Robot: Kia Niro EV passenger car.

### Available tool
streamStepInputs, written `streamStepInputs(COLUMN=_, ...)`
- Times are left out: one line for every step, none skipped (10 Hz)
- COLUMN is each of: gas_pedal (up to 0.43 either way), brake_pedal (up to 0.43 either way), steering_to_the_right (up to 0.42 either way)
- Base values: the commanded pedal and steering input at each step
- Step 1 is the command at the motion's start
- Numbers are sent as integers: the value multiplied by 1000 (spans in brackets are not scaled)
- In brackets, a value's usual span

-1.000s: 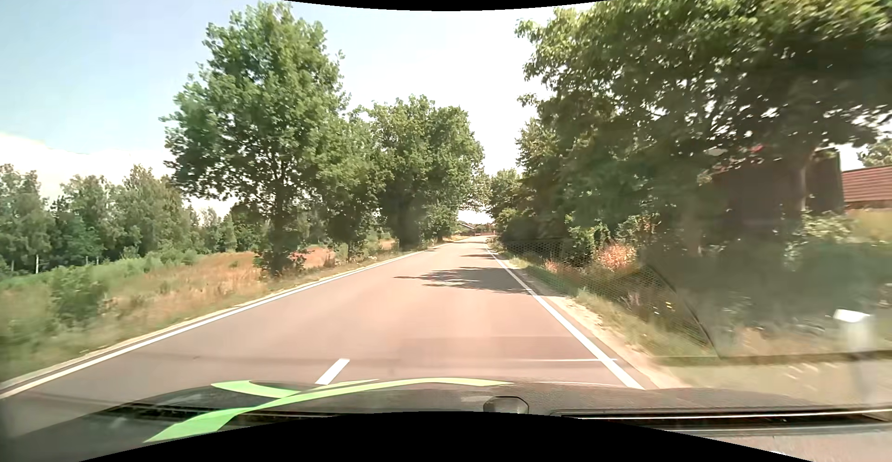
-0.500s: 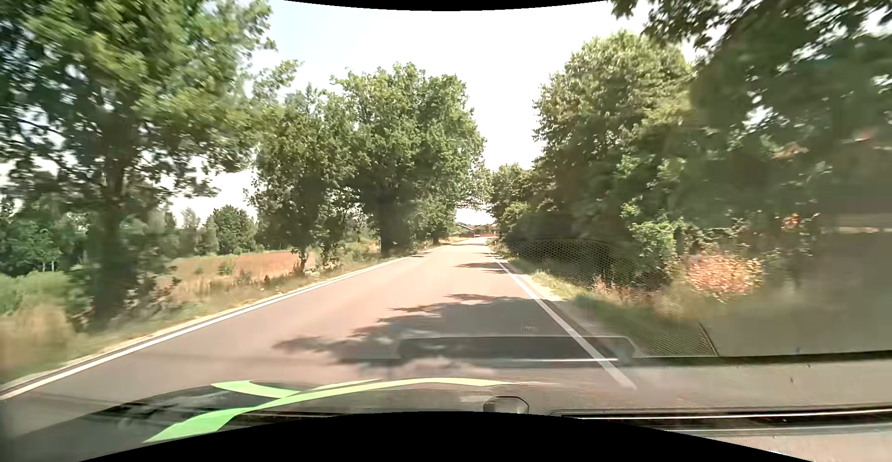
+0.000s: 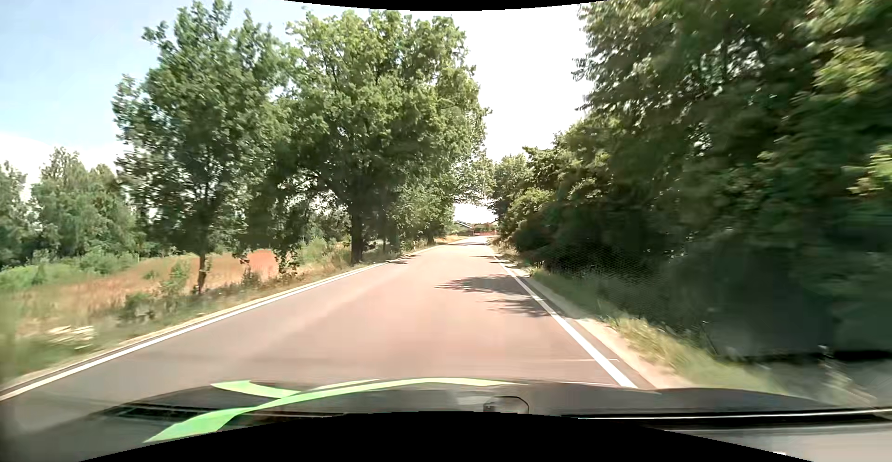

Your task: Follow the waypoints while adhering to traffic rules and regulations

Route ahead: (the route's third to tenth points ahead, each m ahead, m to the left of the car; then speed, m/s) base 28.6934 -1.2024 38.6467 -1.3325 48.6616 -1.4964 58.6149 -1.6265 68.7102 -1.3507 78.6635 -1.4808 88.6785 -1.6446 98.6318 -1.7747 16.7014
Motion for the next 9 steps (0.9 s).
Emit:
streamStepInputs(gas_pedal=150, brake_pedal=0, steering_to_the_right=0)
streamStepInputs(gas_pedal=150, brake_pedal=0, steering_to_the_right=0)
streamStepInputs(gas_pedal=150, brake_pedal=0, steering_to_the_right=-1)
streamStepInputs(gas_pedal=150, brake_pedal=0, steering_to_the_right=-1)
streamStepInputs(gas_pedal=150, brake_pedal=0, steering_to_the_right=-1)
streamStepInputs(gas_pedal=150, brake_pedal=0, steering_to_the_right=-1)
streamStepInputs(gas_pedal=150, brake_pedal=0, steering_to_the_right=-2)
streamStepInputs(gas_pedal=150, brake_pedal=0, steering_to_the_right=-3)
streamStepInputs(gas_pedal=150, brake_pedal=0, steering_to_the_right=-4)
